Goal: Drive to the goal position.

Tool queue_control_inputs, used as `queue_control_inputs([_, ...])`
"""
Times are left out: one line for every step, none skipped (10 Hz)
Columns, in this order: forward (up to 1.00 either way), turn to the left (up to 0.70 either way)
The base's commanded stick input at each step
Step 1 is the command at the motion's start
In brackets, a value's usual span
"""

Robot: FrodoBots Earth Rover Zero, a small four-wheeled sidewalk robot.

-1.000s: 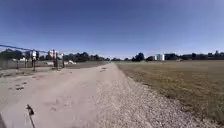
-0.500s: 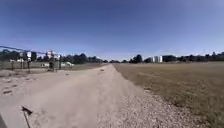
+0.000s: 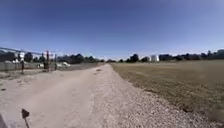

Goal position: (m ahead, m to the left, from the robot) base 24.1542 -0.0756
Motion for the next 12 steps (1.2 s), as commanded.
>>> queue_control_inputs([0.69, 0.03])
queue_control_inputs([0.69, 0.03])
queue_control_inputs([0.69, 0.03])
queue_control_inputs([0.69, -0.09])
queue_control_inputs([0.69, -0.3])
queue_control_inputs([0.69, -0.35])
queue_control_inputs([0.69, -0.07])
queue_control_inputs([0.69, 0.03])
queue_control_inputs([0.69, 0.03])
queue_control_inputs([0.69, 0.03])
queue_control_inputs([0.69, 0.03])
queue_control_inputs([0.69, 0.03])
